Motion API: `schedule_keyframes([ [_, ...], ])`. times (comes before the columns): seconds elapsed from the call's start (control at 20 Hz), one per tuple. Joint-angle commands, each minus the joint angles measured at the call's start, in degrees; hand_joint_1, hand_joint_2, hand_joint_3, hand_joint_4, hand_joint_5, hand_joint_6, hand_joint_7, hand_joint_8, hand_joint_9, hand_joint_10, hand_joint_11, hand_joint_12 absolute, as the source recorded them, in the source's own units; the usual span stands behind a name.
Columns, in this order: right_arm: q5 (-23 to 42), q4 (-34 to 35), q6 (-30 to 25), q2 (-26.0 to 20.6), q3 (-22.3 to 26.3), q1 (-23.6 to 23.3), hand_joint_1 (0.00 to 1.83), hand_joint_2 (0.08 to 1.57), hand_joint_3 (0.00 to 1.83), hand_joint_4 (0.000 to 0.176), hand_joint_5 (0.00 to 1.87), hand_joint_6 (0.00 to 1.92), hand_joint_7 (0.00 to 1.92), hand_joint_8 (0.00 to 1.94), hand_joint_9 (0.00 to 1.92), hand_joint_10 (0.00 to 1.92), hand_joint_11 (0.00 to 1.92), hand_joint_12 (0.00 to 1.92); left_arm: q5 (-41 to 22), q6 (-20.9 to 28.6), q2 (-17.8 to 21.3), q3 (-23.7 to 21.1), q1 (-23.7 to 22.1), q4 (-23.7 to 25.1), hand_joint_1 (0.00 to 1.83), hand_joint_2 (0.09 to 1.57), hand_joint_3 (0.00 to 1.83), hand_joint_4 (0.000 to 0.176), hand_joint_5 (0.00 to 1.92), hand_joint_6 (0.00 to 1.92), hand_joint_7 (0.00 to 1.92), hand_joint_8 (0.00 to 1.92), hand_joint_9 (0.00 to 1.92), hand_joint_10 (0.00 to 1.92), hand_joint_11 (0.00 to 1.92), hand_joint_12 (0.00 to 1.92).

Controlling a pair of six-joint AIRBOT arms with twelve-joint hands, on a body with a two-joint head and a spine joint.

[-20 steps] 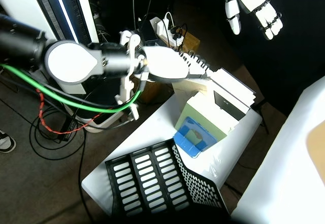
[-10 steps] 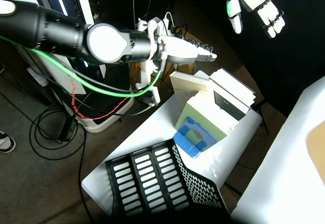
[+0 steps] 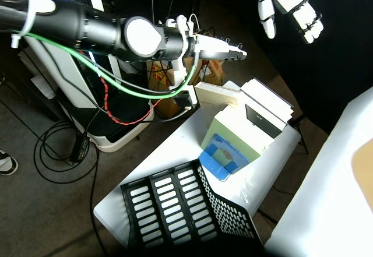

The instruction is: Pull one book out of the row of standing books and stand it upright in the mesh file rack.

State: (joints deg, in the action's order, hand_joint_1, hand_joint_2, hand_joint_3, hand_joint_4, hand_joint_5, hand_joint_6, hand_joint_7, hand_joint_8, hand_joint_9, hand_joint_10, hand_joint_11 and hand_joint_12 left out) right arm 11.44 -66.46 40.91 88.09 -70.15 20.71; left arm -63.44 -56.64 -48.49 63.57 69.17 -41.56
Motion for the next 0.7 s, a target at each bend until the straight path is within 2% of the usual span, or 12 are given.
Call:
schedule_keyframes([
  [0.0,2.82,0.58,0.38,-0.17,0.09,-0.23,0.49,1.13,0.31,0.000,0.13,0.03,0.13,0.01,0.07,0.01,0.00,0.42,-7.64,0.21,0.22,0.37,-0.08,-0.26,0.38,1.33,0.00,0.078,0.03,0.01,0.00,0.00,0.00,0.00,0.00,0.00],
  [0.05,2.74,0.56,0.38,0.00,0.08,-0.17,0.35,1.13,0.45,0.000,0.10,0.02,0.13,0.00,0.08,0.00,0.00,0.58,-7.64,0.23,0.21,0.33,-0.08,-0.28,0.35,1.33,0.00,0.064,0.04,0.01,0.00,0.00,0.00,0.00,0.00,0.00],
  [0.1,2.68,0.48,0.38,0.28,0.00,-0.13,0.32,1.10,0.54,0.000,0.10,0.01,0.13,0.00,0.09,0.00,0.00,0.63,-7.64,0.23,0.20,0.29,0.03,-0.33,0.34,1.33,0.00,0.067,0.04,0.01,0.00,0.00,0.00,0.00,0.00,0.00],
  [0.2,2.62,0.16,0.46,0.81,-0.03,0.03,0.32,1.10,0.55,0.000,0.10,0.01,0.13,0.00,0.09,0.00,0.00,0.63,-7.95,0.27,0.11,0.24,0.44,-0.58,0.33,1.32,0.00,0.081,0.03,0.00,0.00,0.00,0.00,0.00,0.00,0.00],
  [0.25,2.38,-0.21,0.47,1.17,-0.17,0.15,0.32,1.10,0.55,0.000,0.10,0.01,0.13,0.00,0.09,0.00,0.00,0.63,-7.99,0.35,0.09,0.23,0.46,-0.59,0.33,1.33,0.00,0.074,0.04,0.01,0.00,0.00,0.00,0.00,0.00,0.00],
  [0.4,1.40,-1.42,0.47,2.05,-0.48,0.94,0.32,1.10,0.56,0.000,0.10,0.01,0.13,0.00,0.09,0.00,0.00,0.63,-8.00,0.36,-0.01,0.22,0.52,-0.57,0.33,1.32,0.00,0.099,0.02,0.00,0.00,0.00,0.00,0.00,0.00,0.00],
  [0.6,-0.07,-1.98,0.47,2.83,-1.61,2.15,0.32,1.09,0.56,0.000,0.10,0.01,0.13,0.00,0.09,0.00,0.00,0.63,-8.22,0.60,-0.05,0.19,0.71,-0.73,0.33,1.32,0.00,0.103,0.01,0.00,0.00,0.00,0.00,0.00,0.00,0.00],
  [0.65,-0.38,-2.02,0.47,2.94,-1.97,2.42,0.32,1.09,0.56,0.000,0.10,0.01,0.13,0.00,0.09,0.00,0.00,0.63,-8.31,0.61,-0.06,0.21,0.72,-0.73,0.34,1.33,0.00,0.098,0.00,0.00,0.00,0.00,0.00,0.00,0.00,0.00],
])
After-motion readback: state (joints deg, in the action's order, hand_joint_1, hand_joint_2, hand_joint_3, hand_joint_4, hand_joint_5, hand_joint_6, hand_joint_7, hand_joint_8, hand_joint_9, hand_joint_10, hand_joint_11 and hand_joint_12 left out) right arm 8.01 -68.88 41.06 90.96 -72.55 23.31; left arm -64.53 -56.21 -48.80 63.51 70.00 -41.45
